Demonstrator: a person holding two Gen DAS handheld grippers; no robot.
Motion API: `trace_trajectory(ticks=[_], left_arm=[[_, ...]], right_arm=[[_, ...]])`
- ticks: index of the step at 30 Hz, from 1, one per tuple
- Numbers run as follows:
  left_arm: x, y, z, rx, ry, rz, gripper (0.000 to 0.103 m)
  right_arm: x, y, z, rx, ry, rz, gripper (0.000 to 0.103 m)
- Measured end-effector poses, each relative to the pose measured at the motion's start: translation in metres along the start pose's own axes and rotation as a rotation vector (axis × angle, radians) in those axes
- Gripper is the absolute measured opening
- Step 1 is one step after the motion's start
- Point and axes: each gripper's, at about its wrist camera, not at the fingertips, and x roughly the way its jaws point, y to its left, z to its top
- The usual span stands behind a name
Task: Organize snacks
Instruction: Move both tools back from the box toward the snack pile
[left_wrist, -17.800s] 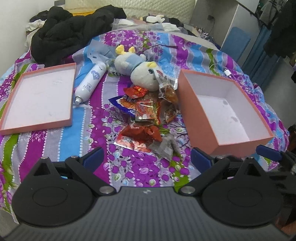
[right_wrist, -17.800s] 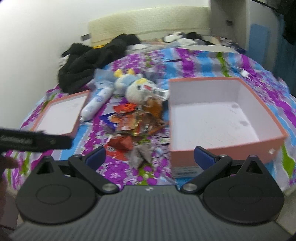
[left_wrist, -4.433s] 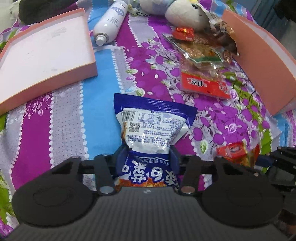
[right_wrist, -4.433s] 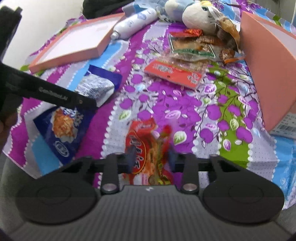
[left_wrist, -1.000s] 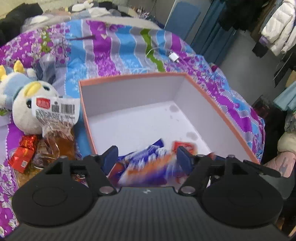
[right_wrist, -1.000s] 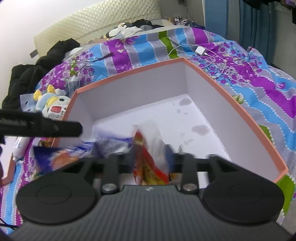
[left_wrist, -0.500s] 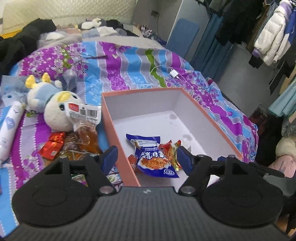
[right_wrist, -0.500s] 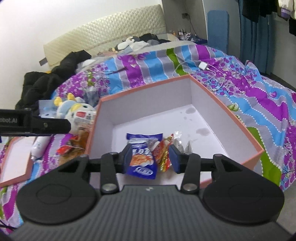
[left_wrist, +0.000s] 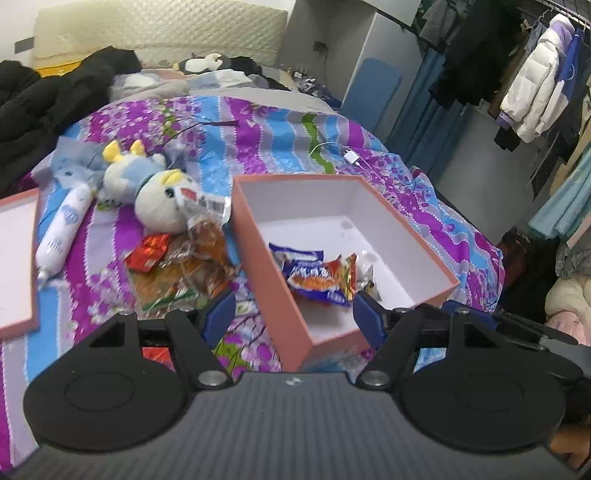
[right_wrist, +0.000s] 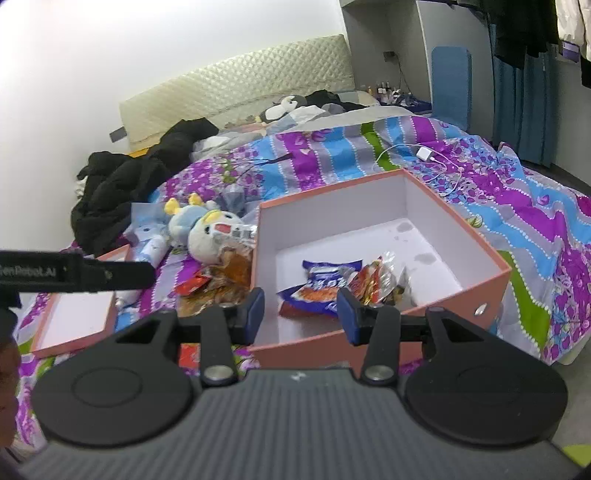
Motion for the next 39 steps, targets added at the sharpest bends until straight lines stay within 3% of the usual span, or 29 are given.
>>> trace_trajectory(ticks=[7, 23, 30, 39], left_arm=[[-0.031, 0.010, -0.039, -0.038, 0.003, 0.024, 0.075], [-0.078, 0.036, -0.093, -0.100, -0.023, 0.066, 0.075], [-0.074, 0.052, -0.108, -0.120, 0.011, 0.079, 0.075], [-0.051, 0.076, -0.099, -0.163, 0.037, 0.098, 0.075]], right_arm=[[-0.022, 0.020, -0.021, -0.035, -0.001, 0.031, 0.046], [-0.047, 0.058, -0.067, -0.116, 0.032, 0.094, 0.046], [-0.044, 0.062, -0.075, -0.124, 0.059, 0.092, 0.046], [-0.020, 0.068, -0.076, -0.135, 0.099, 0.098, 0.046]])
